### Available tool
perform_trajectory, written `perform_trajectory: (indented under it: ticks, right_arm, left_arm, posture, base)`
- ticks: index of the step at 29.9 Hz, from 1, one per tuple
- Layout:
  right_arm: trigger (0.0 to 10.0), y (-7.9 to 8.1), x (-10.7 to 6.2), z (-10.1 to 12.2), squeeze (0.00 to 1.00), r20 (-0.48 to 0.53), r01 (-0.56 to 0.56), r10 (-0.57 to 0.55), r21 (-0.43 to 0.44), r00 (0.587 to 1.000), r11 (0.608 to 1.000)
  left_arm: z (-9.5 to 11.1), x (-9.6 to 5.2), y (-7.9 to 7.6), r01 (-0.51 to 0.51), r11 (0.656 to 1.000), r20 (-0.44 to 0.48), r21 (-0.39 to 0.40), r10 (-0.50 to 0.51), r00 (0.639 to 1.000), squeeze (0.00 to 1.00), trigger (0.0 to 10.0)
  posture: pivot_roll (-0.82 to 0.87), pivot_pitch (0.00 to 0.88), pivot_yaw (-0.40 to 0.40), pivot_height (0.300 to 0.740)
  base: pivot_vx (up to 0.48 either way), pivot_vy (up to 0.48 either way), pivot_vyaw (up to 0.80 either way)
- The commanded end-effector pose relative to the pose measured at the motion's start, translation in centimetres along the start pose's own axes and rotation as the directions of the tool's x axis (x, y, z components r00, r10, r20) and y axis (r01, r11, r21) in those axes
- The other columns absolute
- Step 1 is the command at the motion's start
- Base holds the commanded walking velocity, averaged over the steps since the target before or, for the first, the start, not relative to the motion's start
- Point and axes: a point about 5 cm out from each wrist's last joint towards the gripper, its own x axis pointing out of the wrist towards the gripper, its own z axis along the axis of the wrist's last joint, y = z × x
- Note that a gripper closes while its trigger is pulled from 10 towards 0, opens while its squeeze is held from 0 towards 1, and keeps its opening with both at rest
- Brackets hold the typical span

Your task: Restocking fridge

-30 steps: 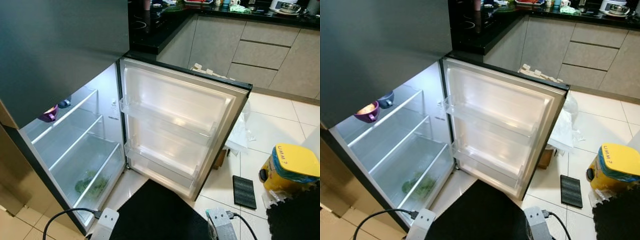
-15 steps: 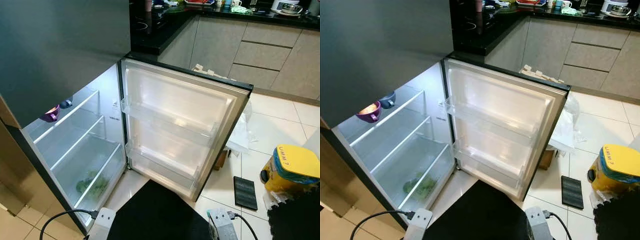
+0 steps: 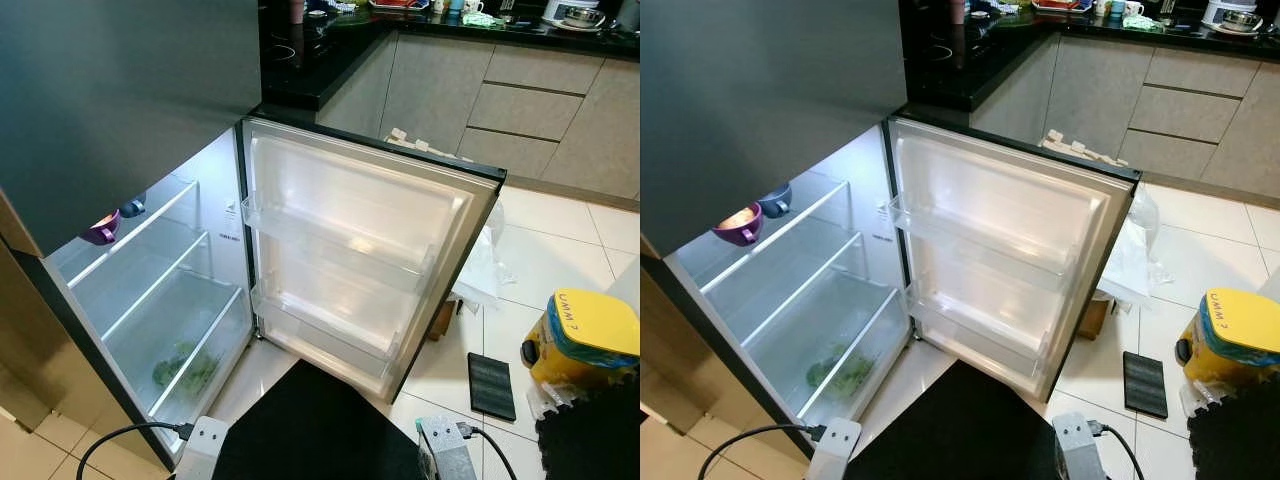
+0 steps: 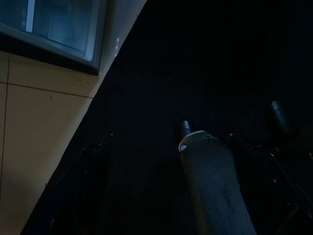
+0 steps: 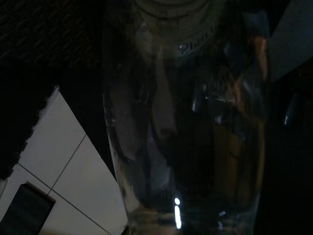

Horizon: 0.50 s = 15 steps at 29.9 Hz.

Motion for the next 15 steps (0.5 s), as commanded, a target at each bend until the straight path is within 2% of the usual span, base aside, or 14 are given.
perform_trajectory:
  ticks: [1, 7, 15]
  right_arm:
    - [10.0, 0.01, 0.06, 0.25, 0.0, 0.0, 0.004, -0.004, 0.013, 1.0, 1.0]
    - [10.0, 0.06, 0.08, 0.37, 0.0, 0.005, 0.005, -0.006, 0.02, 1.0, 1.0]
    - [10.0, -0.19, 0.07, 0.38, 0.0, 0.005, 0.016, -0.016, 0.032, 1.0, 0.999]
  left_arm:
    - [-0.24, 0.01, -0.2, 0.005, 1.0, -0.013, -0.021, -0.005, 1.0, 0.0, 10.0]
    - [-0.26, 0.01, -0.33, 0.013, 1.0, -0.014, -0.02, -0.014, 1.0, 0.0, 10.0]
    - [-0.39, -0.01, -0.36, 0.017, 1.0, -0.018, -0.015, -0.017, 1.0, 0.0, 10.0]
  posture:
    - [0.09, 0.0, -0.005, 0.74]
    - [0.09, 0.0, -0.003, 0.74]
    - [0.08, 0.0, -0.002, 0.74]
  base:
    - [0.0, 0.0, 0.0]
    - [0.0, 0.0, 0.0]
    - [0.249, 0.0, 0.0]
